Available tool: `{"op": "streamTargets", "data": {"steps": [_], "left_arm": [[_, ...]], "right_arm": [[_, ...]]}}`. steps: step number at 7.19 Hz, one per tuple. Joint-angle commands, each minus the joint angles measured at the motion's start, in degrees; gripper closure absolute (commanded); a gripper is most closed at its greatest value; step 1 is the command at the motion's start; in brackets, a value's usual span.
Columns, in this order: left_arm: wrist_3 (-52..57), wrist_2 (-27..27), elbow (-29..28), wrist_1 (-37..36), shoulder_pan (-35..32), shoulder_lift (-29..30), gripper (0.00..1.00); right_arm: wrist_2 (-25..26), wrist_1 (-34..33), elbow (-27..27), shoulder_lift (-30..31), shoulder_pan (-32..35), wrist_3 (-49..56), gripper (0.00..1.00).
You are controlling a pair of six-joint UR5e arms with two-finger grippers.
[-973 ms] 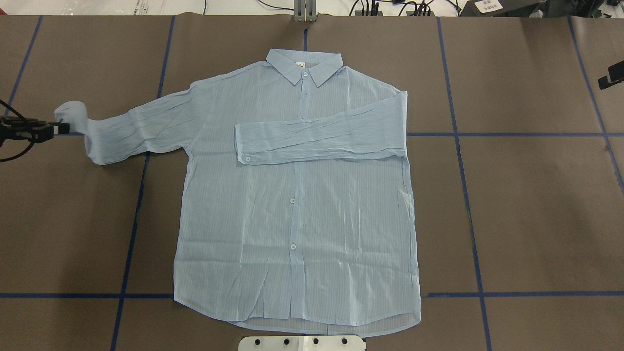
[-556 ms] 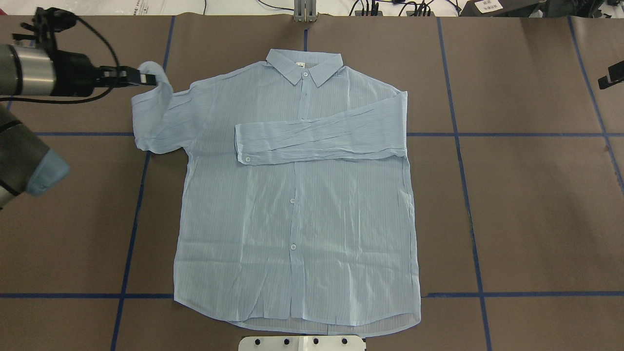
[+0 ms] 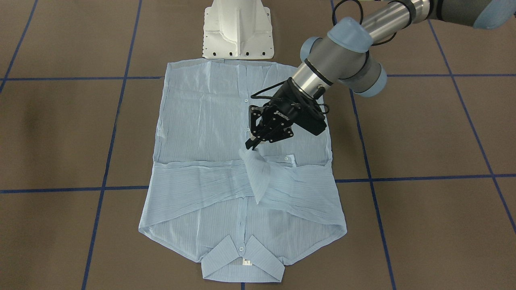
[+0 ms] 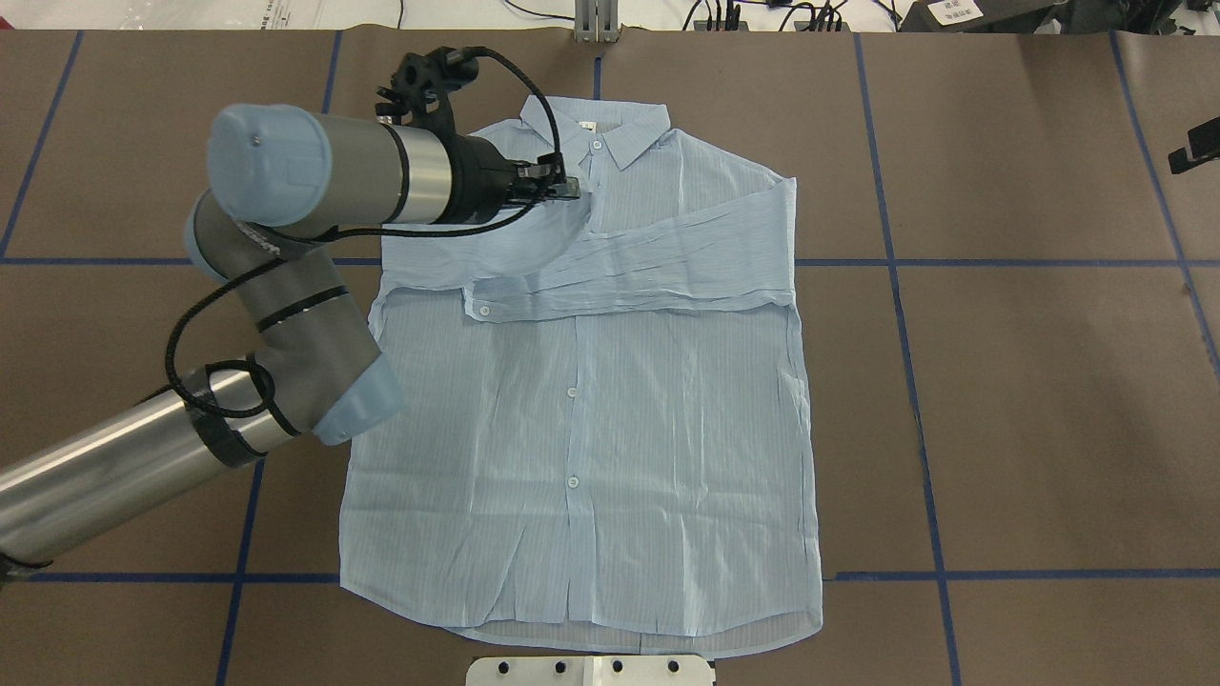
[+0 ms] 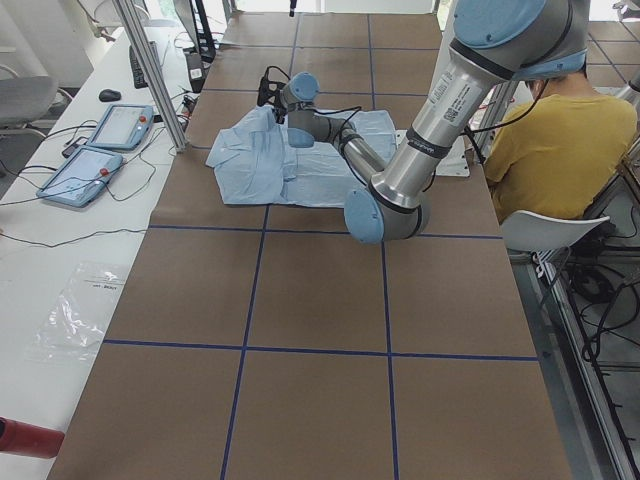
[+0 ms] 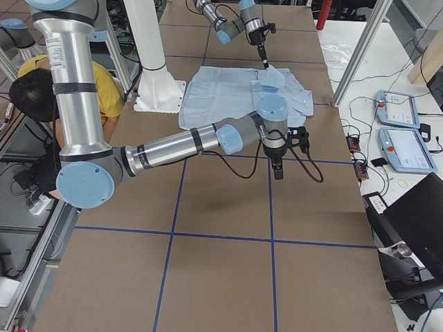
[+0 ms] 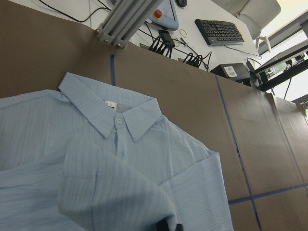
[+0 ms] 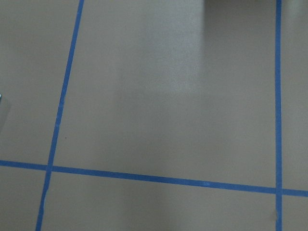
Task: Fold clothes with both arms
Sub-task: 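Lift the sleeve with the left gripper and lay it across the shirt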
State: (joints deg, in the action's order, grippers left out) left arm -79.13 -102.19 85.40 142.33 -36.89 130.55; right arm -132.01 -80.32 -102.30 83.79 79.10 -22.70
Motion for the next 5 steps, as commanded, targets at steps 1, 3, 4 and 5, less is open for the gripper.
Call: {"op": "streamTargets", "data": {"steps": [1,3,4,5], "left_arm": [[0.3,9.0,-8.3,-0.4,7.7,6.6,1.00],[2.7,12.7,-11.4,0.1,11.7,8.1,0.00],[4.8,14.2,-11.4,0.0,12.8,8.8,0.00],[7.5,13.4,-10.9,-0.6,12.8,8.8,0.00]], "right_arm": [[0.0,0.0,-0.1,0.1,0.0,-0.2,0.00],[0.0,0.0,0.2,0.1,0.0,-0.2,0.00],[0.0,0.0,0.1,0.0,0.0,-0.2,0.00],[-0.1,0.0,-0.4,-0.2,0.0,-1.9,0.00]]}}
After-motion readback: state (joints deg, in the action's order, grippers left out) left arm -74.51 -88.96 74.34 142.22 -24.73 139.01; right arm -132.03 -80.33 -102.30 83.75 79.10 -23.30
